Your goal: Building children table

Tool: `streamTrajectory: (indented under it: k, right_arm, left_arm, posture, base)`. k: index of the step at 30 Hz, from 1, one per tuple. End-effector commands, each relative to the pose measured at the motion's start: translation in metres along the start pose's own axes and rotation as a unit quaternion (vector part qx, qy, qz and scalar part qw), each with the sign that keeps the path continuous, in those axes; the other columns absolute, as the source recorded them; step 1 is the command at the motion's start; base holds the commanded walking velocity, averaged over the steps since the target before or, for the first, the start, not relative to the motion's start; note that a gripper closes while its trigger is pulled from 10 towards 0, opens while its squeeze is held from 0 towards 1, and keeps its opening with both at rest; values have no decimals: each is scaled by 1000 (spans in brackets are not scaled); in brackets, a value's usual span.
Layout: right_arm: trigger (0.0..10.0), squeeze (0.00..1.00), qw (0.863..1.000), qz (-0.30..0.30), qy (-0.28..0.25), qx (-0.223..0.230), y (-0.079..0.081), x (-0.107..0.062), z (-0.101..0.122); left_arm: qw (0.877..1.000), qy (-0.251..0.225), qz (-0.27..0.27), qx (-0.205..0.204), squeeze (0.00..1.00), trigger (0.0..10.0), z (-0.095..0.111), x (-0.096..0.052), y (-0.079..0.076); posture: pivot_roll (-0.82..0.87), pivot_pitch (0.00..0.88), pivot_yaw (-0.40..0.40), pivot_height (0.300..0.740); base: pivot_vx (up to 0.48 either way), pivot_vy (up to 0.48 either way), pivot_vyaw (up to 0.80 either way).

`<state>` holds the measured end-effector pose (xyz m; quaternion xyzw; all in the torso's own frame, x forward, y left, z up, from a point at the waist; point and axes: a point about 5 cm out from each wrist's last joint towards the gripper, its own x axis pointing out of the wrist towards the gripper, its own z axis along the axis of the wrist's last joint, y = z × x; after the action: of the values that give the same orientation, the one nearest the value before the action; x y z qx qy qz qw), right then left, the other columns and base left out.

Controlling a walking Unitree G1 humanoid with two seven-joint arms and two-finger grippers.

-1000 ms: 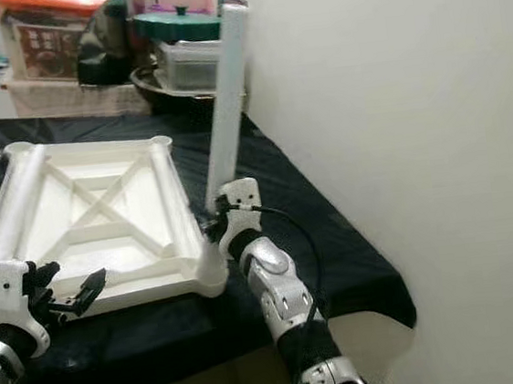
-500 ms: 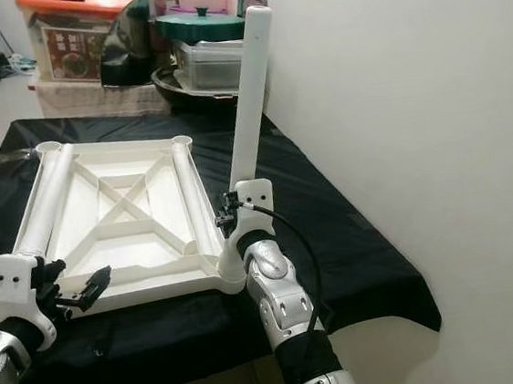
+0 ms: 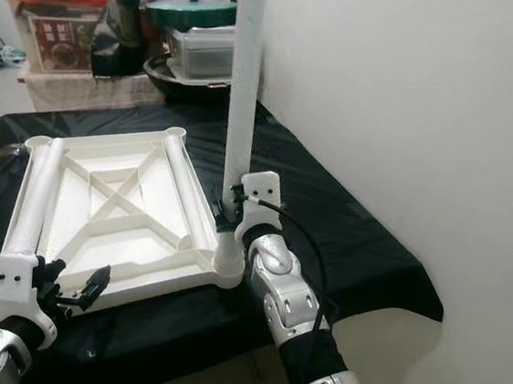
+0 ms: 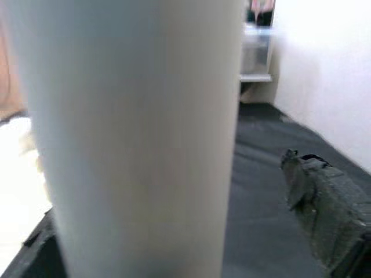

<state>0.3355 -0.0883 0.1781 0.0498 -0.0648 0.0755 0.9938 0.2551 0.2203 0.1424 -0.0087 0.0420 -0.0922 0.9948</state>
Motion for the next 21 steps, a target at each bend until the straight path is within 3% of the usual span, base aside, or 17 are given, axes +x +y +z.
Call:
streamTrajectory:
  k: [1, 3, 7, 9, 12, 13, 14, 19, 21]
  right_arm:
    - [10000, 1000, 1000, -9, -12, 5, -9, -2, 7]
    - [10000, 1000, 1000, -4, -18, 8, -9, -3, 10]
    - [10000, 1000, 996, 80, -37, -3, -14, -2, 36]
    - [10000, 1000, 996, 80, -37, -3, -14, -2, 36]
    - [10000, 1000, 993, 110, -15, -29, -27, 2, 37]
    - [10000, 851, 989, 142, 9, -34, -33, 4, 36]
    - [10000, 0, 984, 173, 29, -33, -40, 6, 36]
    - [10000, 0, 963, 259, 66, -38, -55, 11, 36]
    - [10000, 0, 963, 259, 66, -38, -55, 11, 36]
  left_arm:
    - [1000, 3, -8, 4, 0, 10000, -1, 1, -2]
    - [1000, 4, -9, 4, 0, 10000, -1, 2, -2]
    - [1000, 3, -12, 3, 0, 10000, -2, 1, -4]
    - [1000, 3, -12, 3, 0, 10000, -2, 1, -4]
    - [1000, 4, -15, 3, 0, 10000, -3, 2, -4]
    - [1000, 3, -17, 3, 0, 10000, -3, 3, -5]
    - [1000, 3, -19, 3, 0, 10000, -3, 4, -6]
    - [1000, 3, -25, 1, 0, 10000, -3, 6, -9]
    - [1000, 3, -25, 1, 0, 10000, -3, 6, -9]
  posture:
    - [116, 0, -132, 740]
    - [111, 0, -133, 740]
    - [106, 0, -129, 740]
    - [106, 0, -129, 740]
    - [91, 0, -127, 740]
    - [89, 0, -127, 740]
    - [88, 0, -129, 740]
    - [91, 0, -137, 740]
    - [91, 0, -137, 740]
  base:
    - [0, 0, 0]
    - [0, 0, 0]
    - [0, 0, 0]
    - [0, 0, 0]
    - [0, 0, 0]
    - [0, 0, 0]
    - [0, 0, 0]
    - [0, 0, 0]
    - [0, 0, 0]
